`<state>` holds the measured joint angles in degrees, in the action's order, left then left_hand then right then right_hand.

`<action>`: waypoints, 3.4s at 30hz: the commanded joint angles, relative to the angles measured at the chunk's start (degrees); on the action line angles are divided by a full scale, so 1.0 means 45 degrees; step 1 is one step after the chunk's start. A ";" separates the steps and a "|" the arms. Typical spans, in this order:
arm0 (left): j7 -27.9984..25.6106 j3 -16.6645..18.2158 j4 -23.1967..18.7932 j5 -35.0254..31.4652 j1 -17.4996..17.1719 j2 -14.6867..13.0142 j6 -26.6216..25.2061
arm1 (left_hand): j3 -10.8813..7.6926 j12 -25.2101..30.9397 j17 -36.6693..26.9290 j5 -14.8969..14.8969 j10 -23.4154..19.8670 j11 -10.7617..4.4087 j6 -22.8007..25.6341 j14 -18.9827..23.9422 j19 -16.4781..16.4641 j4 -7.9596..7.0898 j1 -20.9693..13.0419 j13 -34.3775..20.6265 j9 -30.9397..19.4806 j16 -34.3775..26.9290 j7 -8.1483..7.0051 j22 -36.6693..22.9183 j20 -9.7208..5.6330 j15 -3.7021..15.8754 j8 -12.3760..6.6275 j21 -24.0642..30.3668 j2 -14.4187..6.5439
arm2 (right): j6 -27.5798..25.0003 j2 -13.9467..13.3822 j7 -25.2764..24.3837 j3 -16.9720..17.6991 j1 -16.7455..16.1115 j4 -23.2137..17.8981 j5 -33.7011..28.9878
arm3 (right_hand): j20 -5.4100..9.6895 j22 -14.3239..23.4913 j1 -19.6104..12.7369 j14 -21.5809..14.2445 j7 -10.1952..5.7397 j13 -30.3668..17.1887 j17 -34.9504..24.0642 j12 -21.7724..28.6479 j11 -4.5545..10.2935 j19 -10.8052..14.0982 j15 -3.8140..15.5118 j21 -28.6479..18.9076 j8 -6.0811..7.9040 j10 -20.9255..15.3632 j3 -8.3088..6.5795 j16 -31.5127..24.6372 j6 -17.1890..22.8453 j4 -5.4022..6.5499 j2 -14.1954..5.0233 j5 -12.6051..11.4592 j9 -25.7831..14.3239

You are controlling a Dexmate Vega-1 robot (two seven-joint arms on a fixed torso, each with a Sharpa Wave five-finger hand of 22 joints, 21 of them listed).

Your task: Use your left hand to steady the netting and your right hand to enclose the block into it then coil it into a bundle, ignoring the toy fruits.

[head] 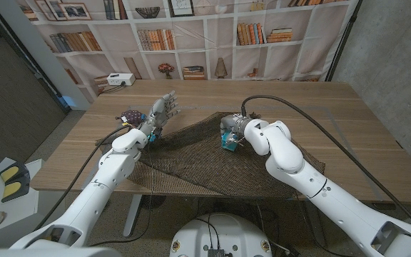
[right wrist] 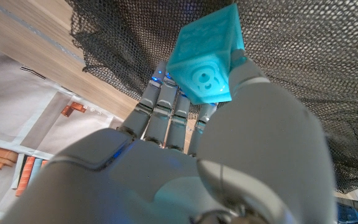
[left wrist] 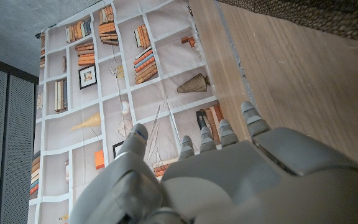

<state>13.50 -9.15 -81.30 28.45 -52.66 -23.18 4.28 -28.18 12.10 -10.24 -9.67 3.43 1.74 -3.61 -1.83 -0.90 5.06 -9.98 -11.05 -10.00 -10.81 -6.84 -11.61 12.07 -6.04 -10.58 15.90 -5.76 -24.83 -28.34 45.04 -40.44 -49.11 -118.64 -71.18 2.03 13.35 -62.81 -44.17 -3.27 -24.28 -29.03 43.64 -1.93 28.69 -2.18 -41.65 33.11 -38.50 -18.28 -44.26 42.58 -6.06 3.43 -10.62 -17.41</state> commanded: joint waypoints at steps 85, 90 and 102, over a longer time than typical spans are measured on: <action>-0.2360 0.3108 -0.5393 0.0384 -0.3626 -0.1728 -0.0275 | -0.0483 0.0407 -0.0035 -0.0078 -0.1285 0.0269 0.0902 0.0776 -0.0385 0.0018 -0.0163 -0.0034 -0.0041 -0.0140 0.0261 -0.0049 0.0036 -0.0179 -0.0130 -0.0014 -0.0424 | 0.1972 0.0295 -0.1315 -0.1893 0.1233 0.0188 0.1762 | -0.1784 -0.0676 0.4191 0.8086 0.0411 0.2313 0.0468 -0.7059 -0.0174 -0.4247 0.0518 0.2418 -0.5063 0.8420 0.2552 0.7255 -0.9563 0.1733 -0.1247 -0.1107 0.1304; -0.2304 0.3277 -0.5501 0.0487 -0.3831 -0.1759 -0.0211 | -0.0489 0.0418 -0.0038 -0.0074 -0.1346 0.0270 0.0928 0.0831 -0.0402 0.0010 -0.0158 -0.0037 -0.0041 -0.0149 0.0259 -0.0049 0.0037 -0.0185 -0.0125 -0.0012 -0.0415 | 0.2182 0.0744 -0.1437 -0.2241 0.1373 0.0508 0.1408 | -0.1697 -0.0673 0.3611 0.8128 0.0418 0.2294 0.0522 -0.6974 -0.0171 -0.4208 0.0538 0.2484 -0.4960 0.8342 0.2268 0.7212 -0.9534 0.1387 -0.1539 -0.1213 0.1304; -0.1874 0.3188 -0.5328 0.0534 -0.3777 -0.1835 0.0080 | -0.0487 0.0413 -0.0049 -0.0062 -0.1403 0.0305 0.0970 0.0882 -0.0446 -0.0014 -0.0129 -0.0046 -0.0040 -0.0143 0.0240 -0.0050 0.0040 -0.0206 -0.0110 -0.0004 -0.0382 | 0.2591 0.1682 -0.1227 -0.2839 0.1857 0.1470 0.1107 | -0.1610 -0.0671 0.3300 0.8401 0.0450 0.2274 0.0554 -0.7046 -0.0138 -0.4259 0.0548 0.2592 -0.5015 0.8660 0.2173 0.7238 -0.9824 0.1128 -0.1639 -0.1224 0.1307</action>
<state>3.73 4.89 -105.32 30.48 -69.25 -31.04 3.56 -30.11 13.65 -10.27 -9.67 -2.41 2.87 0.31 1.66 -2.65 5.02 -10.36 -11.05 -10.00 -11.04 -5.63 -11.61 11.97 -6.85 -11.03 15.46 -7.20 -14.83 -24.47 38.74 -50.55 -42.76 -115.78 -64.62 -5.52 10.14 -47.39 -6.78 -1.25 -13.73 -26.55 11.92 -2.14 9.72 0.33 -30.13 10.61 -0.16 -8.47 -11.65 -0.75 -0.58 -3.87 -15.97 -11.34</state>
